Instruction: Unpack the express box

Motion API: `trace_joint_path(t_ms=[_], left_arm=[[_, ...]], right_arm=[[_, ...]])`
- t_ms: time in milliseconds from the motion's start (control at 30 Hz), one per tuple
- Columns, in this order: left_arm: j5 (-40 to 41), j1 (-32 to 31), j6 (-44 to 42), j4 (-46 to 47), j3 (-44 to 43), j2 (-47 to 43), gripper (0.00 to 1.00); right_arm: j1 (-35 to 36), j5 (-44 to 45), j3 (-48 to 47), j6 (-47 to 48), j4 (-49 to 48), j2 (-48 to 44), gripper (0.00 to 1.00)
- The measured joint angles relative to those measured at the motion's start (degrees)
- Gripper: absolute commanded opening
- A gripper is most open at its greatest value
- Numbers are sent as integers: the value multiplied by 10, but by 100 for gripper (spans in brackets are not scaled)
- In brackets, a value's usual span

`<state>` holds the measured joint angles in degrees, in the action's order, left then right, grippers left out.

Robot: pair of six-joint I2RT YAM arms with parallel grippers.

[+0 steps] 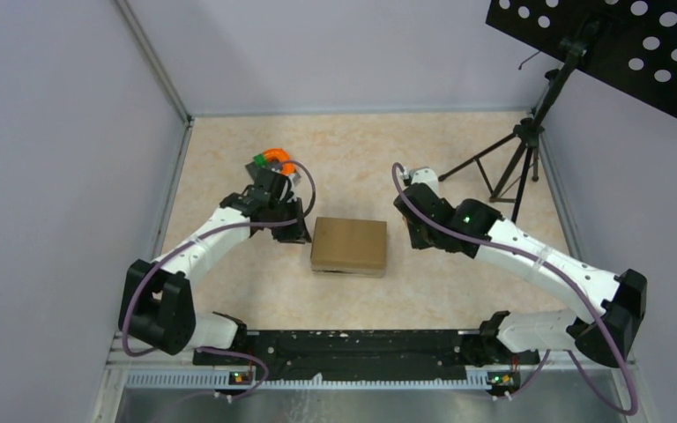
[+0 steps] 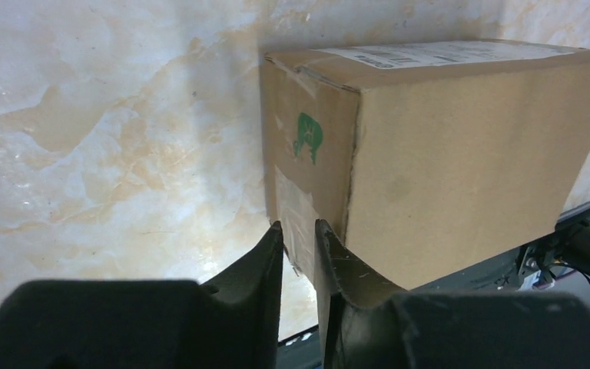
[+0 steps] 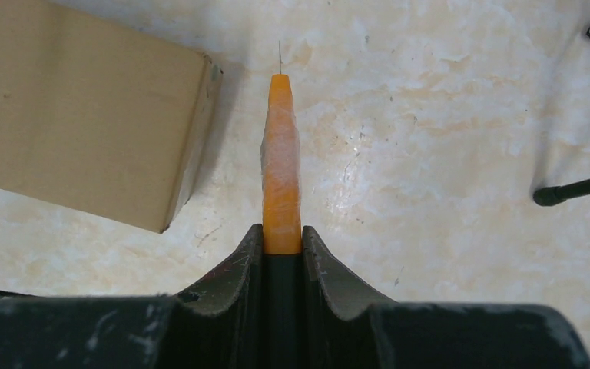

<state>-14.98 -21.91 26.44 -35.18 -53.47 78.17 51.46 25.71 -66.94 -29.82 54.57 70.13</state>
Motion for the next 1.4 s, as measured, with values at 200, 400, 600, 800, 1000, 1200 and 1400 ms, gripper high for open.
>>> trace_joint_path(t_ms=[200,400,600,800,1000,1200,1400], left_arm=[[-17,-14,7,-11,-18,-1,35],[-30,-31,16,-17,-30,-19,35],[-43,-38,20,-15,-32,-18,29],[-42,-38,19,-2,-32,0,17],[-31,-38,19,12,-31,13,9],[-21,-32,22,25,-25,16,7],[-32,-22,35,40,-15,16,5]], right_arm=[[-2,-1,22,-3,0,-1,0],[-3,-12,25,-5,-6,-1,0],[-3,-28,28,-5,-18,-1,0],[-3,-33,28,-7,-19,-1,0],[-3,-36,38,-9,-25,-1,0],[-3,-42,40,-9,-27,-1,0],[-3,-46,40,-9,-28,-1,0]])
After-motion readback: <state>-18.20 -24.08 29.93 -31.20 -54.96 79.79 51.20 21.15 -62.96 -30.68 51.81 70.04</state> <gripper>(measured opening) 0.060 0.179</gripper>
